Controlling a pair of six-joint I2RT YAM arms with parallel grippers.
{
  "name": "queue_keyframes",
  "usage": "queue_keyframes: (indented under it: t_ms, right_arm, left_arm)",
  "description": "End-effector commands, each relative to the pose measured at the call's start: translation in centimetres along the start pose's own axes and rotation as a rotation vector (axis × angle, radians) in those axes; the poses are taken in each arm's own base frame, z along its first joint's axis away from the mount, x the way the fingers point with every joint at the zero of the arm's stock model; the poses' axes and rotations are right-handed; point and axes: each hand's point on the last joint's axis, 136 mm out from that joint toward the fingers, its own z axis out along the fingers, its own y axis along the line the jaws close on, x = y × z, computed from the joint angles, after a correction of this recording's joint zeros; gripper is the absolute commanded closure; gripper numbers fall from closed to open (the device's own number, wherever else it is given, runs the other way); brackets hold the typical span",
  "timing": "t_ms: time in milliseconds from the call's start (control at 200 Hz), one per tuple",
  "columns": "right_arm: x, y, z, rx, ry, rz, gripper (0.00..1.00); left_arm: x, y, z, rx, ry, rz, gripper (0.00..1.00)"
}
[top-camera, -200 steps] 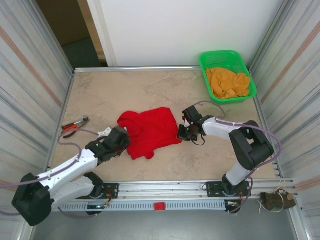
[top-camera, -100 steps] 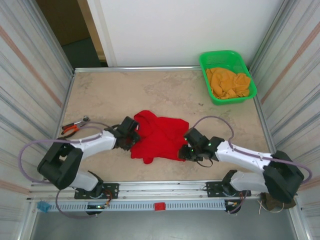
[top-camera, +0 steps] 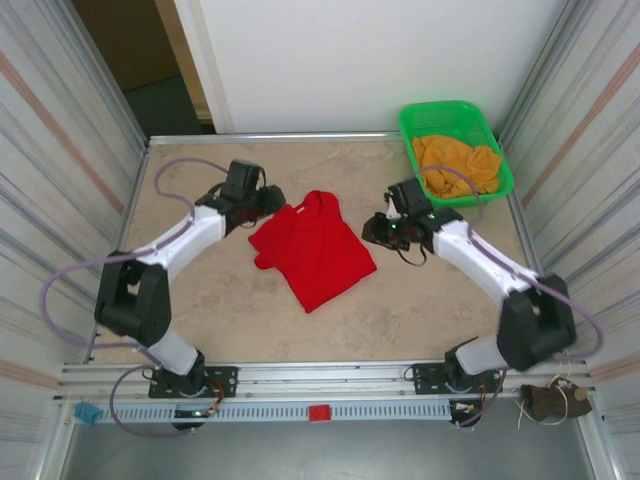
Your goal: Fold the inside-out t-shirt
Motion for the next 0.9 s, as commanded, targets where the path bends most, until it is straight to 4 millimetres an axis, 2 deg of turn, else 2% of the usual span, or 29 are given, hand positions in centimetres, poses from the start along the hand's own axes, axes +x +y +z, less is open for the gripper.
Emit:
queue_keyframes:
  t_ms: [0, 85, 190, 356, 486, 601, 706, 807, 897]
  right_arm:
    - [0.4, 1.8, 2.8, -0.089, 0.104, -0.096, 0.79]
    - [0.9, 1.8, 4.9, -0.097, 0.132, -0.067, 0.81]
    - [2.6, 0.1, 7.0, -0.073, 0.153, -0.004, 0.81]
    - [6.3, -2.8, 8.3, 0.001, 0.174, 0.056, 0.83]
    - [9.0, -5.1, 7.2, 0.075, 0.147, 0.112, 0.88]
    - [11.7, -6.7, 5.8, 0.154, 0.115, 0.141, 0.88]
    - [13.9, -7.0, 4.9, 0.178, 0.084, 0.164, 0.87]
    - [13.9, -6.1, 3.6, 0.168, 0.045, 0.161, 0.87]
    - [11.3, -3.7, 1.3, 0.126, -0.028, 0.127, 0.86]
  left_arm:
    - [5.0, 1.7, 1.9, -0.001, 0.082, -0.093, 0.50]
    - [5.7, 2.3, 3.6, 0.002, 0.102, -0.102, 0.50]
    - [5.9, 3.3, 5.3, -0.052, 0.137, -0.069, 0.50]
    - [6.5, 6.1, 6.4, -0.157, 0.166, -0.076, 0.50]
    - [6.8, 6.9, 7.4, -0.154, 0.190, -0.060, 0.50]
    - [6.1, 5.1, 8.5, -0.056, 0.198, 0.017, 0.50]
    - [5.8, 3.8, 9.4, 0.003, 0.238, 0.069, 0.51]
    - [5.4, 3.0, 9.5, 0.042, 0.240, 0.097, 0.50]
    - [4.4, 1.5, 8.6, 0.126, 0.229, 0.123, 0.50]
